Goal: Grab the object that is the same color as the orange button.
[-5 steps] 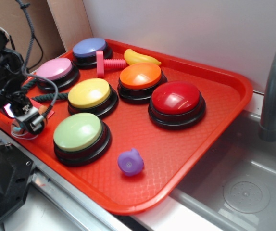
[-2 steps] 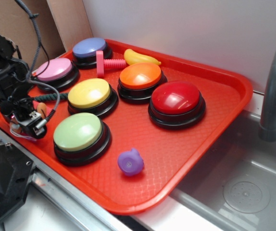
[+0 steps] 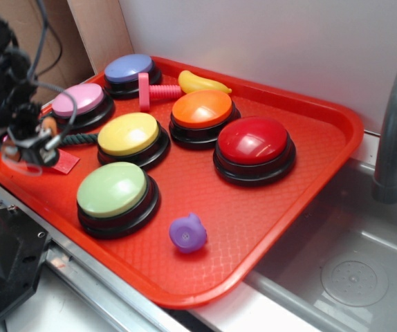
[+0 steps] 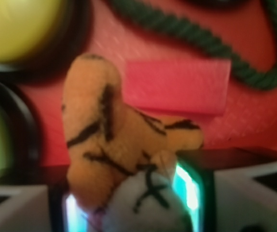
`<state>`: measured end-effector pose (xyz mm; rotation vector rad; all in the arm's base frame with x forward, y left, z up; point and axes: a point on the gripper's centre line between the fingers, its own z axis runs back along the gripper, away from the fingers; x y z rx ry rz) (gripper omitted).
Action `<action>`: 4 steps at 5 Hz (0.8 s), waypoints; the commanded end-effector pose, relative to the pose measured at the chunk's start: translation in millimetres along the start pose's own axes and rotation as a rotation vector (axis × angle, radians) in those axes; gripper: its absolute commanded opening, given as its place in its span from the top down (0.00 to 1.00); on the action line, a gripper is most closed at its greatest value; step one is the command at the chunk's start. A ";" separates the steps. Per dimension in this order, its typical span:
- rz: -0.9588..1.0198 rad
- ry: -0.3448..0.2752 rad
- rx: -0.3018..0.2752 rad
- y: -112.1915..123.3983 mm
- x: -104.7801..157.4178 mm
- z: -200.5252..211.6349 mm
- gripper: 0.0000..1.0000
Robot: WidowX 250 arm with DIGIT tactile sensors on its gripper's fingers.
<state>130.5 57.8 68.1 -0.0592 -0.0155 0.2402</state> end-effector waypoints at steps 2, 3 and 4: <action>-0.147 -0.069 -0.084 -92.6 56.8 81.5 1.00; -0.184 -0.095 -0.053 -111.2 61.6 84.7 1.00; -0.093 -0.106 -0.069 -106.3 54.1 69.0 1.00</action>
